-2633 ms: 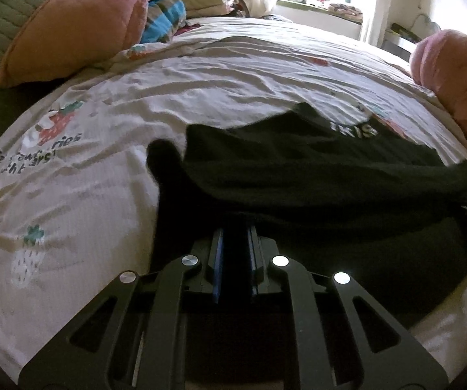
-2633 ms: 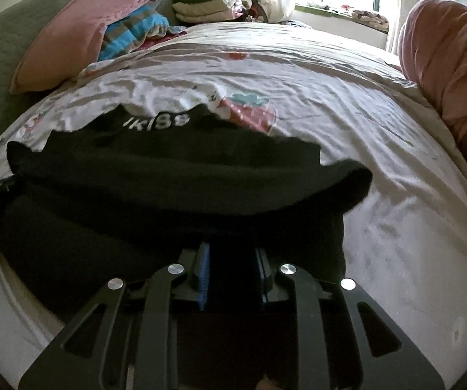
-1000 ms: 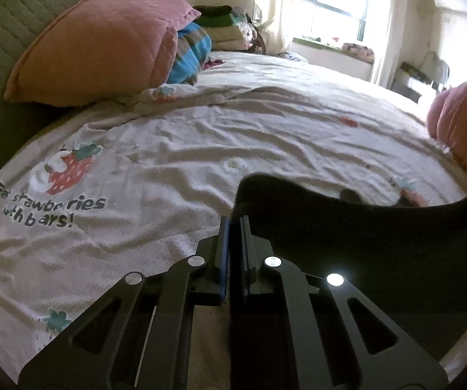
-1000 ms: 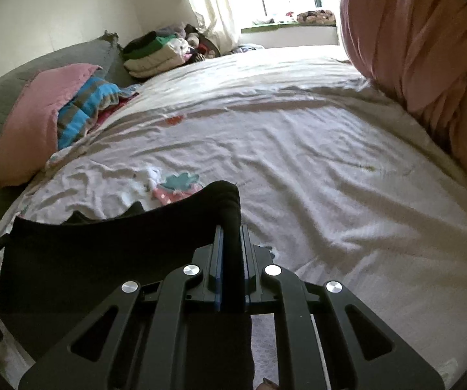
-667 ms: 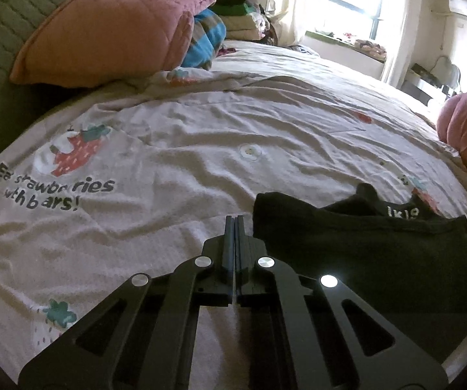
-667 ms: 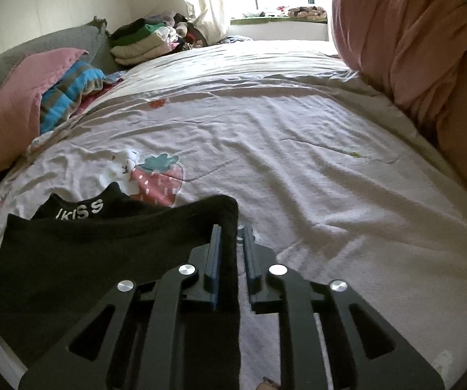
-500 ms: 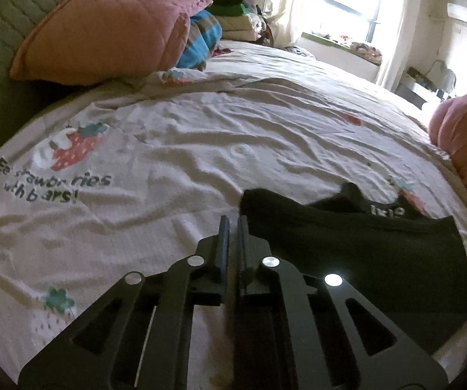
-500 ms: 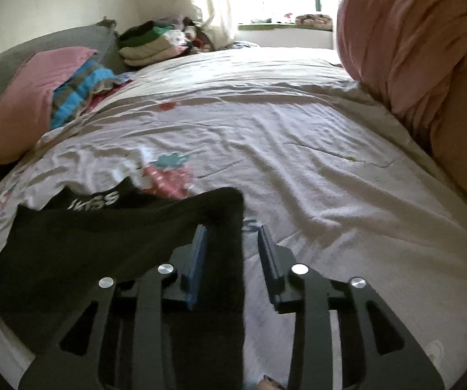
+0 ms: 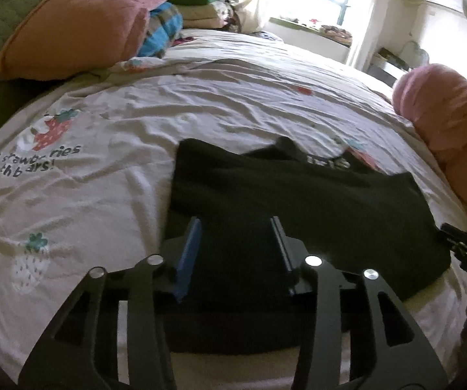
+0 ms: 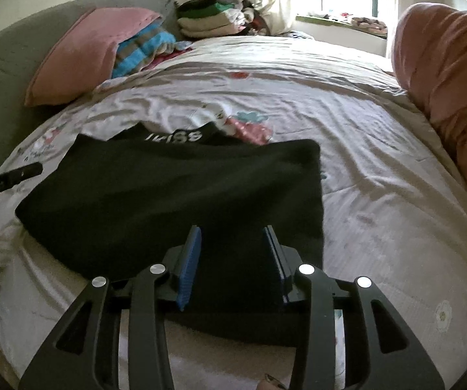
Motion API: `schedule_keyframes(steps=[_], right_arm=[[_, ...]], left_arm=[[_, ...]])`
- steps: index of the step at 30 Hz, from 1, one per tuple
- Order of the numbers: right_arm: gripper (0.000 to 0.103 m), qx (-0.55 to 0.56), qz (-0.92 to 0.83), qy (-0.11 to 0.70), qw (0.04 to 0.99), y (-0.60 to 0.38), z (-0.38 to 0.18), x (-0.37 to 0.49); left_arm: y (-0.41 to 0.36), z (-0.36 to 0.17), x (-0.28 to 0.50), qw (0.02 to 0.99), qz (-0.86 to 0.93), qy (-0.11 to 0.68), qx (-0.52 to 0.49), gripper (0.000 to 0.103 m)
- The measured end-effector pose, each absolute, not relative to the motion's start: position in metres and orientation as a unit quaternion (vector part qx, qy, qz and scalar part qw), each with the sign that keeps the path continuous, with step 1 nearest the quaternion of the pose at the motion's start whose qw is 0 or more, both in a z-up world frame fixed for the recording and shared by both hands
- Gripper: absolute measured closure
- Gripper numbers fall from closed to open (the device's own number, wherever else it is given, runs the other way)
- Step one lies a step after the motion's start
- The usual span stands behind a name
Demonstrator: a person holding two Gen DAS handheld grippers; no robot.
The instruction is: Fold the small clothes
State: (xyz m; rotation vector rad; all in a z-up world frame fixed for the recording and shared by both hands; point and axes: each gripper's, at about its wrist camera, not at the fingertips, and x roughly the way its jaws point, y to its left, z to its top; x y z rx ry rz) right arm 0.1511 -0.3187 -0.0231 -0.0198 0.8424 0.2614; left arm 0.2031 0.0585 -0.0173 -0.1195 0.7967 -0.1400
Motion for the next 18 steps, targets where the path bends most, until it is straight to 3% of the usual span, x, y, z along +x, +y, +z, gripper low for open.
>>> schedule_keyframes(steps=[5,18], right_arm=[[0.065,-0.017,0.130,0.418,0.899,-0.316,-0.029,0.144],[0.065,-0.016,0.099,0.468,0.878,-0.338,-0.057,0.127]], left_arm=[[0.038,-0.031,0.194,0.909,-0.081,0.408,-0.035,0.057],[0.033,-0.052,0.188,0.895,-0.075,0.437,-0.040,0.053]])
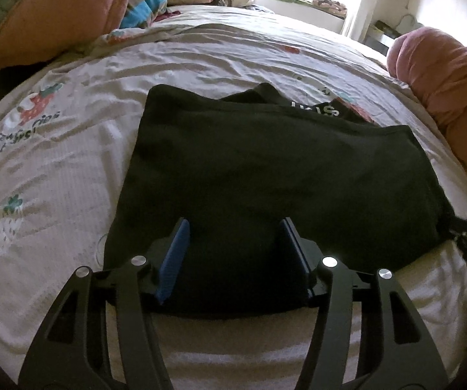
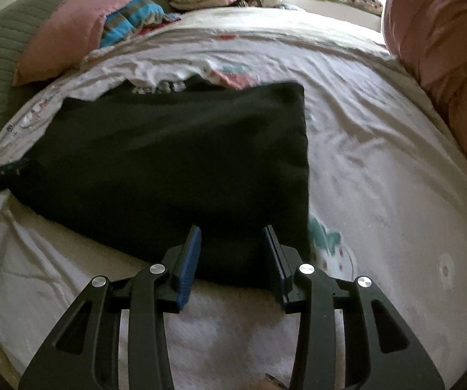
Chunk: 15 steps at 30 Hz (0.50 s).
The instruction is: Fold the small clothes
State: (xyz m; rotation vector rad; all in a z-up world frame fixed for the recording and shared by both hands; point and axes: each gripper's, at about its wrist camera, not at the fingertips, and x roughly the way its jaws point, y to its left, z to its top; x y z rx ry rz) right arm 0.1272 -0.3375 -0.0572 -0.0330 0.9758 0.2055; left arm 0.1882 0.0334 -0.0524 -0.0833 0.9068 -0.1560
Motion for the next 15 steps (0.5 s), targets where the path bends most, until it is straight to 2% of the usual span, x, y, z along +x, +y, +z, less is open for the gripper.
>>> schedule_keyframes(steps=[15], right_arm=[[0.065,0.004,0.101,0.469,0.877,-0.341,-0.060,0.111]], left_arm=[[0.035,-0.052,0.174,0.896,-0.072,0.434,-0.056,0.046]])
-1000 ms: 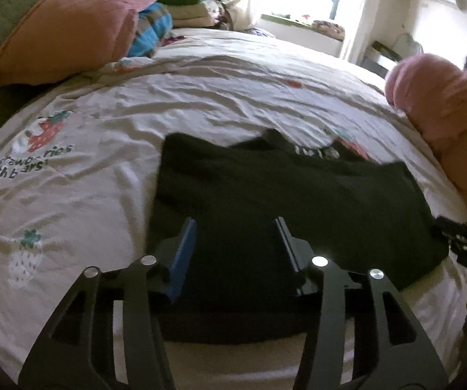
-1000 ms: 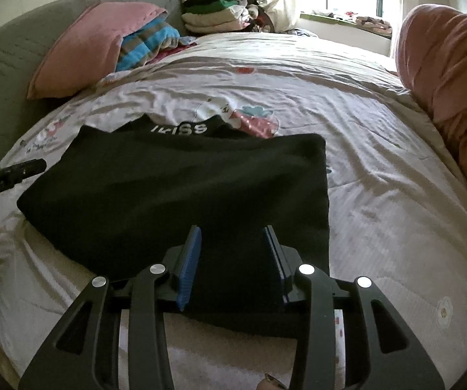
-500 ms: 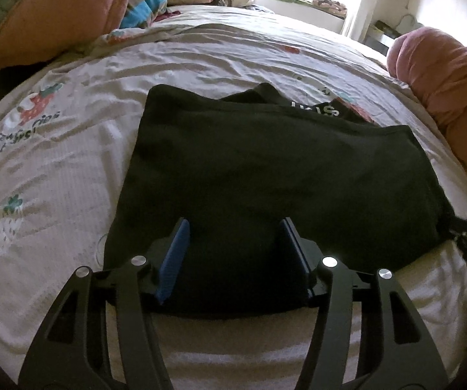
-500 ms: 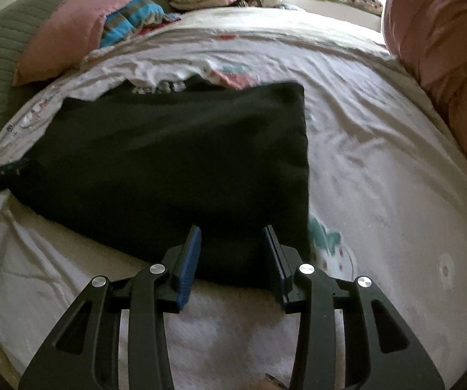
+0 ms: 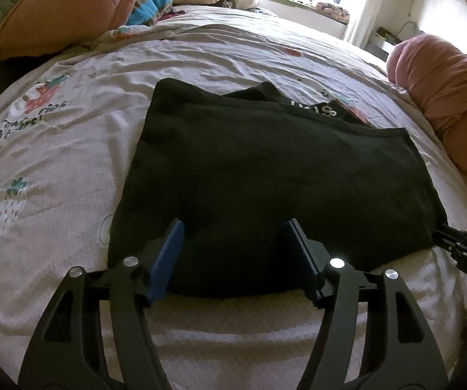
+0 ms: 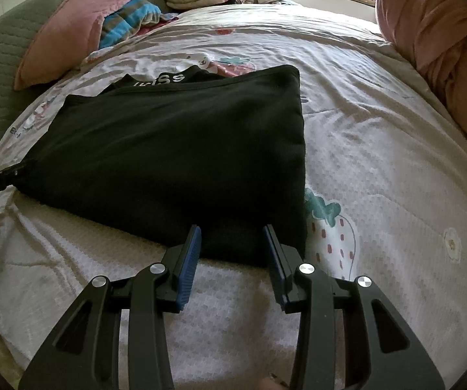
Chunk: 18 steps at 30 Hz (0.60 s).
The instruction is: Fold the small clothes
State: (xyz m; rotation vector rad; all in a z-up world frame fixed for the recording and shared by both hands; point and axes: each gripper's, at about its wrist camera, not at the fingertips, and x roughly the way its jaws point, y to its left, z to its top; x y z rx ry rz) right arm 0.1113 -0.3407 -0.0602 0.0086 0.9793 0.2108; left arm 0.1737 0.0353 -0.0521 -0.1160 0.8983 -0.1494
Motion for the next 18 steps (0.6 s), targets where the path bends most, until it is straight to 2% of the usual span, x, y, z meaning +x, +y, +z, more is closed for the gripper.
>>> schedule_keyframes(steps=[3,10,18], right_arm=[[0.061,0.007,0.103,0.468,0.877,-0.341,-0.059,0.109],[0.043,0.005,0.114,0.460,0.881,-0.335,-0.051,0.099],[0.028,-0.006,0.133,0.448,0.884,-0.314,-0.040,0.093]], left_arm=[[0.037,-0.051,0.172,0.897,-0.071,0.431,-0.060,0.045],[0.046,-0.040,0.163,0.903,-0.067,0.417,-0.076,0.034],[0.061,-0.027,0.159,0.912,-0.046,0.400,-0.083,0.019]])
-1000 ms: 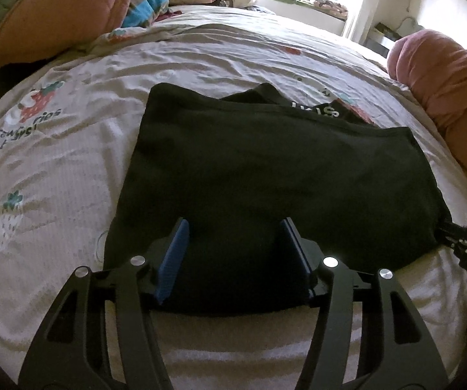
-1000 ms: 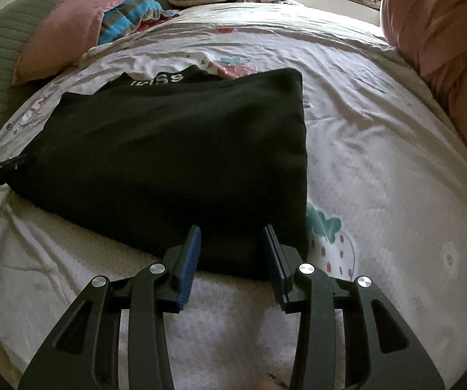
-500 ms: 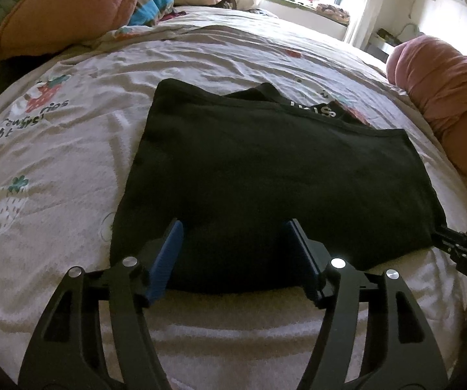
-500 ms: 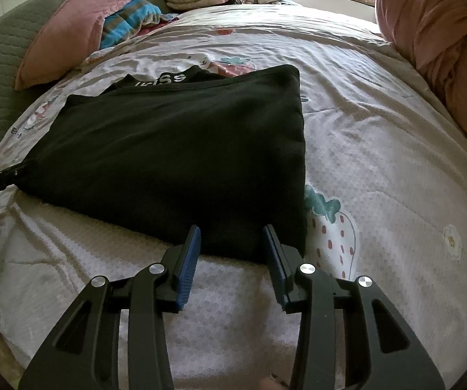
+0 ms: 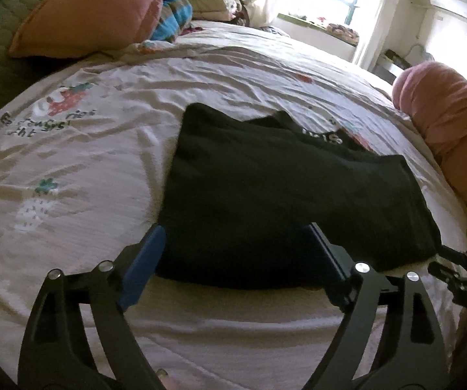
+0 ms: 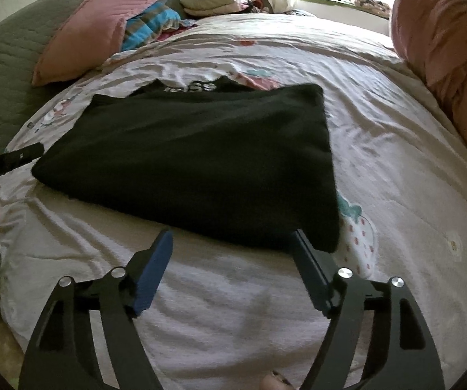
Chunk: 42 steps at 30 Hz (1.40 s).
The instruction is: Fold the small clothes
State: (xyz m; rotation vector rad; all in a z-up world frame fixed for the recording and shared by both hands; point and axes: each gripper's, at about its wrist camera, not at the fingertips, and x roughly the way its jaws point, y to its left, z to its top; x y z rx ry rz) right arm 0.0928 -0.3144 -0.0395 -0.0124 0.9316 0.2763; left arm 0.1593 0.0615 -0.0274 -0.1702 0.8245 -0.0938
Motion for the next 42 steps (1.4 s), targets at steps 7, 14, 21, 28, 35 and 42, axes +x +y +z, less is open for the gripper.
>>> schedule_keyframes(steps=[7,14,21,28,35,42], right_arm=[[0.018,-0.032,0.177,0.424,0.888,-0.271,-0.026,0.091],[0.014,-0.060,0.230,0.413,0.879,-0.216,-0.023,0.092],[0.011,-0.072,0.260,0.402,0.875,-0.179,-0.018,0.095],[0.009,-0.088,0.281,0.394,0.871,-0.151,-0.017,0.096],[0.006,-0.105,0.290,0.389,0.868,-0.131,-0.020,0.099],[0.005,-0.137,0.291,0.378,0.868,-0.107,-0.025,0.104]], left_arm=[[0.079,-0.028,0.163,0.911,-0.016,0.401,-0.096,0.010],[0.099,-0.030,0.164,0.908,0.007,0.405,-0.111,0.010],[0.116,-0.027,0.165,0.906,0.020,0.405,-0.124,0.010],[0.135,-0.025,0.165,0.905,0.042,0.401,-0.135,0.010],[0.153,-0.019,0.170,0.907,0.053,0.395,-0.135,0.010],[0.156,-0.023,0.182,0.903,0.051,0.407,-0.129,0.010]])
